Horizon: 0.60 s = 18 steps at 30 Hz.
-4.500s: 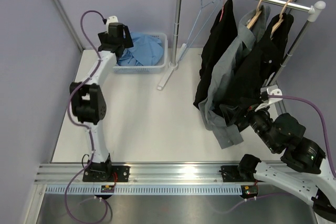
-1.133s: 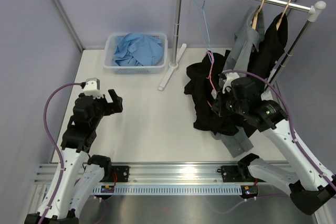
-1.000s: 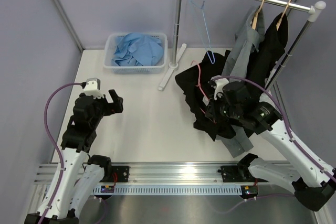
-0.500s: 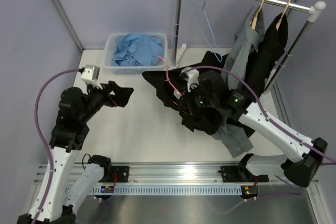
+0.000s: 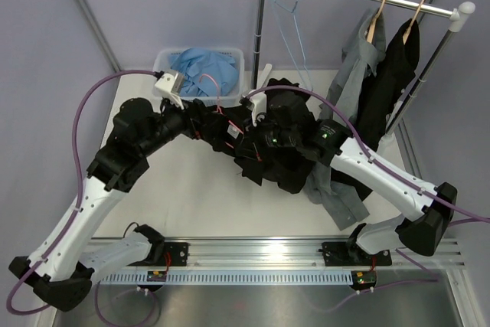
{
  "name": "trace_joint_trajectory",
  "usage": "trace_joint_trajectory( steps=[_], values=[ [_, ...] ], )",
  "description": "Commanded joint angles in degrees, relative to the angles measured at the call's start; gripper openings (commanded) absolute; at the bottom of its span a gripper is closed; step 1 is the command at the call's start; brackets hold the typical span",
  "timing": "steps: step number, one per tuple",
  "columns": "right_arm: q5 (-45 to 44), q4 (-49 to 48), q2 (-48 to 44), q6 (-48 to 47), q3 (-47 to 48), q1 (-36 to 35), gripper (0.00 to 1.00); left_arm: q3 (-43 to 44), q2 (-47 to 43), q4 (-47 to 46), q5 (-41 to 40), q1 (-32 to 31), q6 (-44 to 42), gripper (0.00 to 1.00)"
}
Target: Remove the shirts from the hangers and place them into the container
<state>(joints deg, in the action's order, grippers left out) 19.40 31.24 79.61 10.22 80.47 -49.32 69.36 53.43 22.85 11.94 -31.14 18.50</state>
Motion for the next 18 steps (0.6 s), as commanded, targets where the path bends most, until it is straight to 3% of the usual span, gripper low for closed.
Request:
trace_joint_trajectory(
  steps=[1, 18],
  values=[
    [2.7, -4.1, -0.5, -0.7, 2.8, -1.0, 0.0, 4.1, 2.3, -2.6, -6.7, -2.3, -3.4, 0.88],
    [3.2, -5.7, -0.8, -0.5, 0.8, -1.6, 0.0, 7.2, 6.2, -4.8, -10.1, -6.1, -6.5, 0.68]
  ],
)
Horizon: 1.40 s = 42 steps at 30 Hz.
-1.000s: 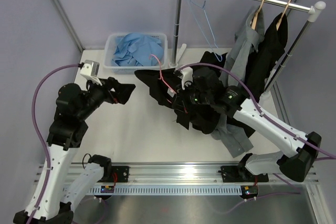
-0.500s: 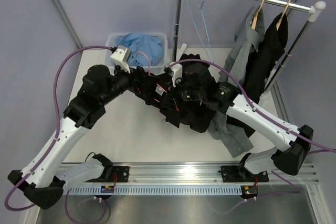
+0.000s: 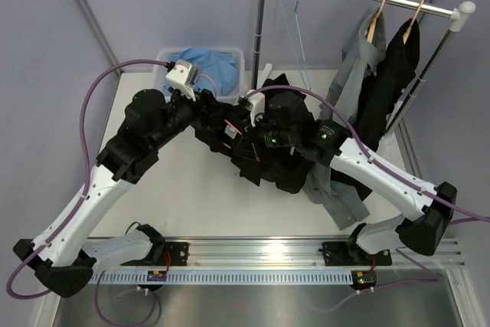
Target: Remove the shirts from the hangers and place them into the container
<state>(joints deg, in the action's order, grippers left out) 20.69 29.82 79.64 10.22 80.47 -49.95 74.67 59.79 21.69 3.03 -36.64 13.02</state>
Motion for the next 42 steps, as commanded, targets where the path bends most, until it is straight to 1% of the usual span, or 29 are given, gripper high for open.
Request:
trace_joint_trajectory(
  steps=[1, 7, 10, 11, 14, 17, 18, 20, 21, 22, 23, 24, 26, 27, 28, 29, 31, 32, 33, 35, 36, 42],
  values=[
    [1.7, -4.2, -0.6, -0.5, 0.8, -0.9, 0.0, 1.6, -0.3, -4.4, -1.4, -0.7, -1.3, 0.66],
    [1.7, -4.3, -0.3, -0.4, 0.8, -0.9, 0.0, 2.1, 0.6, -5.7, -1.7, -0.9, -2.8, 0.58],
    [1.8, -4.4, -0.3, -0.4, 0.5, -0.9, 0.0, 2.8, 1.2, -5.7, -1.8, -0.9, -3.4, 0.53],
    [1.6, -4.5, -0.4, -0.4, 0.3, -0.9, 0.0, 2.8, 1.3, -5.7, -1.9, -0.9, -3.4, 0.49],
    [1.4, -4.6, -0.4, -0.4, 0.1, -0.8, 0.0, 2.5, 1.5, -5.7, -1.7, -0.9, -3.3, 0.45],
    [1.3, -4.6, -0.3, -0.5, 0.1, -0.9, 0.0, 2.2, 1.6, -6.0, -1.9, -0.9, -3.3, 0.36],
    [1.0, -4.6, -0.2, -0.5, 0.1, -0.8, 0.0, 2.1, 1.6, -6.3, -2.1, -0.9, -3.3, 0.29],
    [0.5, -4.6, -0.1, -0.5, -0.2, -0.9, 0.0, 2.3, 1.7, -7.1, -2.7, -0.9, -4.5, 0.2],
    [-0.2, -4.6, -0.2, -0.4, -0.5, -0.9, 0.0, 2.7, 1.7, -7.0, -4.2, -0.9, -4.9, 0.08],
    [-0.6, -4.7, -0.4, -0.5, -0.6, -0.9, 0.01, 2.9, 1.8, -7.2, -5.0, -0.9, -5.7, 0.02],
    [-1.2, -4.8, -0.4, -0.4, -1.1, -0.9, 0.03, 3.0, 1.9, -7.4, -5.5, -0.9, -6.0, 0.0],
    [-2.0, -4.8, -0.6, -0.4, -1.2, -0.9, 0.04, 2.9, 2.0, -7.7, -6.4, -0.9, -6.4, 0.0],
    [-2.9, -4.7, -1.0, -0.3, -1.6, -0.9, 0.17, 2.0, 1.9, -8.6, -7.2, -0.9, -6.7, 0.0],
    [-3.8, -4.4, -1.1, -0.4, -1.7, -0.9, 0.26, 1.4, 1.7, -8.9, -7.9, -0.9, -6.8, 0.0],
    [-4.3, -4.1, -1.5, -0.4, -1.7, -0.9, 0.37, 0.8, 1.6, -9.7, -9.6, -0.9, -6.9, 0.0],
    [-4.9, -3.2, -1.7, -0.5, -1.7, -0.9, 0.54, -0.7, 1.5, -10.0, -10.8, -0.9, -6.9, 0.0],
    [-7.3, -2.0, -3.2, -0.4, -1.5, -0.8, 0.65, -2.2, 1.3, -10.9, -14.9, -0.9, -7.2, 0.0],
    [-8.5, -1.2, -4.0, -0.2, -1.6, -0.9, 0.73, -3.0, 1.3, -11.1, -16.2, -0.9, -7.2, 0.0],
    [-11.0, -0.7, -4.7, 0.4, -1.6, -0.9, 0.77, -4.5, 1.2, -11.4, -17.6, -0.9, -7.3, 0.0],
    [-13.6, 0.5, -7.0, 0.9, -1.5, -0.8, 0.82, -5.6, 1.4, -11.6, -21.4, -0.9, -6.6, 0.0],
    [-16.4, 0.9, -7.7, 1.6, -1.3, -0.9, 0.85, -6.3, 1.5, -11.6, -23.6, -0.9, -6.3, 0.0],
    [-27.5, 1.1, -14.4, 5.6, -2.7, -0.8, 0.86, -7.2, 3.1, -11.4, -30.1, -0.8, -4.4, 0.0]
  ],
)
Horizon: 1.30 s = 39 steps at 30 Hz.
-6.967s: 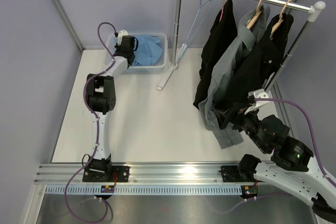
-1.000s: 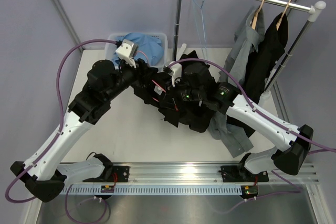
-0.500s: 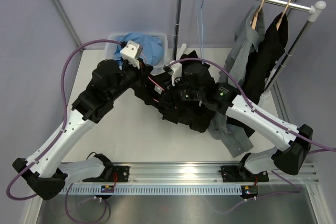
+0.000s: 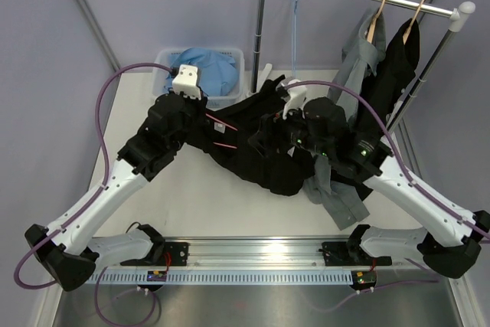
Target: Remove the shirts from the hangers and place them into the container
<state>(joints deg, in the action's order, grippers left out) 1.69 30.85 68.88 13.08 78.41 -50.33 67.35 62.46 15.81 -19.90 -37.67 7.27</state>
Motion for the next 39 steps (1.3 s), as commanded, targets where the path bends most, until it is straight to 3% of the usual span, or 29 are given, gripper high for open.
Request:
trace_joint_trajectory(
  steps=[1, 10, 21, 33, 39],
  values=[
    [-9.2, -0.4, -4.4, 3.3, -2.1, -0.6, 0.86, 0.4, 0.6, -5.1, -7.7, 0.1, 1.4, 0.0],
    [-8.6, -6.5, -0.6, 11.5, -8.9, -3.3, 0.72, 1.6, 2.0, -1.4, -15.2, 0.3, 3.3, 0.0],
    [-24.7, -8.5, 11.3, 18.8, -7.0, -10.8, 0.77, 2.9, 3.5, 1.6, -18.9, 0.6, 4.6, 0.0],
    [-31.0, -5.1, 21.7, 23.0, 1.0, -13.7, 0.83, 3.0, 3.3, 2.2, -19.0, 0.8, 4.7, 0.0],
    [-35.1, -3.6, 24.3, 23.7, 3.1, -13.7, 0.75, 3.0, 2.8, 2.3, -18.4, 0.8, 4.9, 0.0]
  ],
)
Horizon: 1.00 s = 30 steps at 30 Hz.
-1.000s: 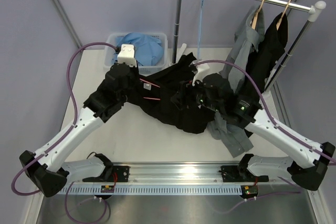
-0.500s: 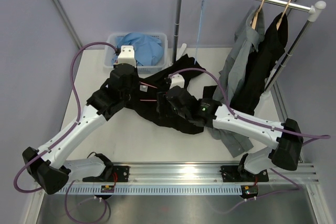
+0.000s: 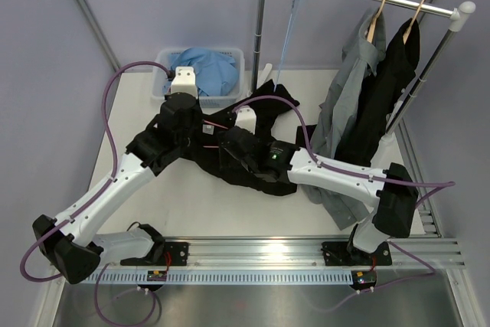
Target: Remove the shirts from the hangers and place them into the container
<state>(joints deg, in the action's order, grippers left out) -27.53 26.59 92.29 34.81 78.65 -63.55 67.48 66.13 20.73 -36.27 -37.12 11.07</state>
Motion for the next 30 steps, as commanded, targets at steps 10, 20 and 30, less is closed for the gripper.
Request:
trace_joint_trajectory(
  steps=[10, 20, 30],
  values=[
    [-12.9, 5.8, -0.2, 2.7, 2.7, -0.4, 0.14, 2.7, -2.7, -2.6, -1.8, 0.3, -0.4, 0.0],
    [-19.0, 12.1, -16.2, -2.9, 1.9, 0.5, 0.0, 4.5, -8.2, -1.4, 3.3, 0.4, -4.8, 0.0],
    [-13.6, 16.1, -24.7, -6.9, 2.5, 6.5, 0.0, 2.5, -17.4, 0.9, 9.0, 0.4, -9.3, 0.0]
  ],
)
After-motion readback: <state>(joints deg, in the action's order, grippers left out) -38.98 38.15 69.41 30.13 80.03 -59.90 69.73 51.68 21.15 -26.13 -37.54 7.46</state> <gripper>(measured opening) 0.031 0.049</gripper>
